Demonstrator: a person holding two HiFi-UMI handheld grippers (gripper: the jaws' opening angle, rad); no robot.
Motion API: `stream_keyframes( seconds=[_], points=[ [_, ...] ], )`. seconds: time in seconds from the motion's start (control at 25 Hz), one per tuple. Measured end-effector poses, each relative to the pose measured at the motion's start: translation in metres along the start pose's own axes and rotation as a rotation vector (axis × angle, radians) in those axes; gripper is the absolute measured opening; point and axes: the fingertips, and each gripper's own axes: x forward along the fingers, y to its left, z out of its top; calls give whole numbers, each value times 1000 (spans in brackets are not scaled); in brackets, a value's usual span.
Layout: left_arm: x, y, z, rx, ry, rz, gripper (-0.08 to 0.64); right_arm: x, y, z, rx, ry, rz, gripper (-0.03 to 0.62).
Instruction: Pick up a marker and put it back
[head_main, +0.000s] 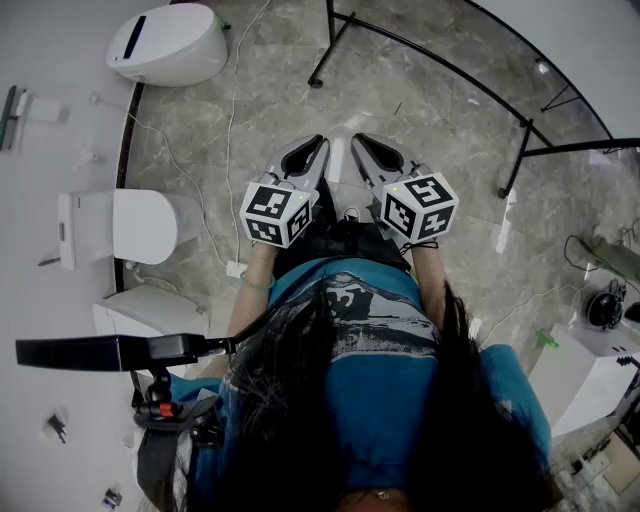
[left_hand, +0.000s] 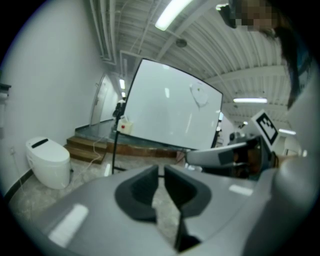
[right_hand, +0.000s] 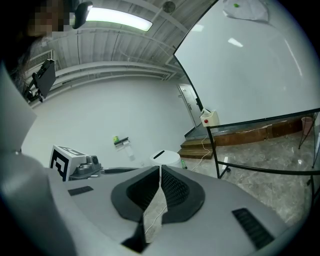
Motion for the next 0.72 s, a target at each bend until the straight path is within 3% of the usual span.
stream_keyframes(
  seconds=[0.72],
  points=[
    [-15, 0, 0, 17, -1, 3, 31, 4, 20, -1, -22, 6, 23, 18]
  ],
)
